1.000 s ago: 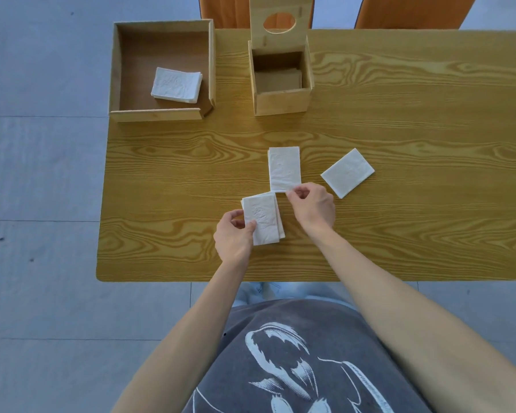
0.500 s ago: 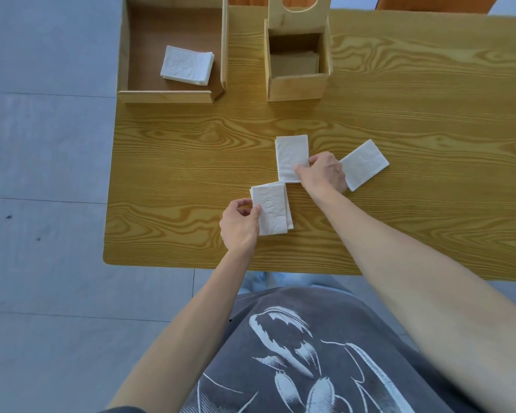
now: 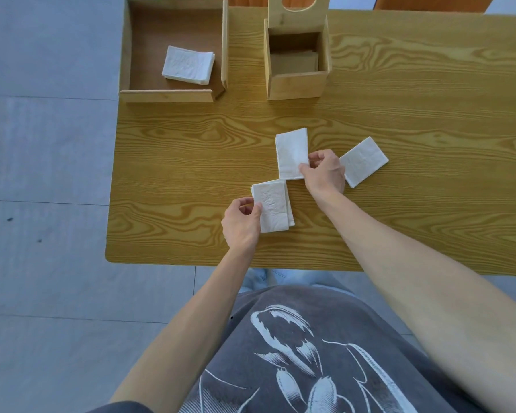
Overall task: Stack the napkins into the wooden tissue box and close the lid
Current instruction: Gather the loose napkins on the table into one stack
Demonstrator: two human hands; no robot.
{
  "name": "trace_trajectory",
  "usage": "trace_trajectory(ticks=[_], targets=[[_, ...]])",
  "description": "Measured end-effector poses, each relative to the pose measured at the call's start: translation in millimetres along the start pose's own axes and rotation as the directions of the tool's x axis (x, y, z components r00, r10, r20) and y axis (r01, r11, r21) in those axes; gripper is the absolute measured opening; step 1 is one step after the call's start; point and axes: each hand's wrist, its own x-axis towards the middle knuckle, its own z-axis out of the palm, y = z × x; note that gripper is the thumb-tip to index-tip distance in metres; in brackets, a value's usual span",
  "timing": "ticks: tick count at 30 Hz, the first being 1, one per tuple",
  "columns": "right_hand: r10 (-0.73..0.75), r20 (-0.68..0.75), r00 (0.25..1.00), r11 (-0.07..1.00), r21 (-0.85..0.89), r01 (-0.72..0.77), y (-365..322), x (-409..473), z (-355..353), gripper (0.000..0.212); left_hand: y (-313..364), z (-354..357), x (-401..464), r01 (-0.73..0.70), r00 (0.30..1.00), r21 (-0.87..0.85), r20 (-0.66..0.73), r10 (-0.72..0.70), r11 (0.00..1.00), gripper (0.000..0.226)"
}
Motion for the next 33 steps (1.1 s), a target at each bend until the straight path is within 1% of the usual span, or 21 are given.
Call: trace_trajectory(ticks=[2,6,10,12,15,20,24,26,28,30,33], targets=[[-0.012,-0.010,1.000,0.997,0.071,0.012,1.0,0.0,-1.0,0.027,-1.5,-0.4,-0.4,-0.003,1.000,-0.013,0.005,0.003,1.000,0.024],[-0.034,-0.026,0.999,0.977,0.209,0.039,0.4,-0.8,-6.4,0.014,-3.7,-0.1,-0.7,-0.013,1.000,-0.025,0.009,0.014,1.000,0.022],[-0.018,-0.022,1.000,0.943,0.331,0.024,-0.5,-13.3,-14.8,0.021,-5.4,-0.2,0.7,-0.010,1.000,-0.046,0.011,0.010,0.999,0.021],[-0.027,0.013,1.000,0.920,0.391,0.019,3.7,-21.0,-15.3,0.023,-6.1,-0.1,1.6,-0.012,1.000,-0.053,0.011,0.012,0.999,0.020],[-0.044,0.120,0.992,0.899,0.438,-0.013,15.7,-33.9,-11.7,0.026,-6.4,0.1,2.6,-0.012,1.000,-0.048,0.009,0.013,0.999,0.019],[-0.037,0.240,0.970,0.894,0.443,-0.075,37.7,-55.2,-1.3,0.019,-8.1,0.0,4.1,-0.018,1.000,-0.039,-0.001,0.018,0.999,0.019],[-0.007,0.283,0.959,0.902,0.415,-0.116,49.0,-66.1,7.3,0.011,-8.1,0.2,4.7,-0.015,1.000,-0.056,-0.010,0.015,0.998,0.017],[0.007,0.287,0.958,0.913,0.388,-0.123,51.3,-69.0,9.9,0.013,-9.3,0.6,5.2,-0.005,1.000,-0.071,-0.010,0.004,0.997,0.013],[0.005,0.275,0.962,0.934,0.341,-0.102,52.4,-70.5,11.7,0.020,-10.3,1.0,5.3,0.005,1.000,-0.089,-0.005,-0.005,0.996,0.008],[-0.011,0.252,0.968,0.960,0.273,-0.061,52.6,-71.9,13.8,0.026,-10.3,1.5,5.0,0.005,1.000,-0.089,-0.004,-0.006,0.996,0.009],[-0.053,0.193,0.980,0.991,0.132,0.028,52.5,-73.2,15.2,0.024,-9.5,1.6,5.4,0.004,1.000,-0.081,0.004,-0.004,0.997,0.015]])
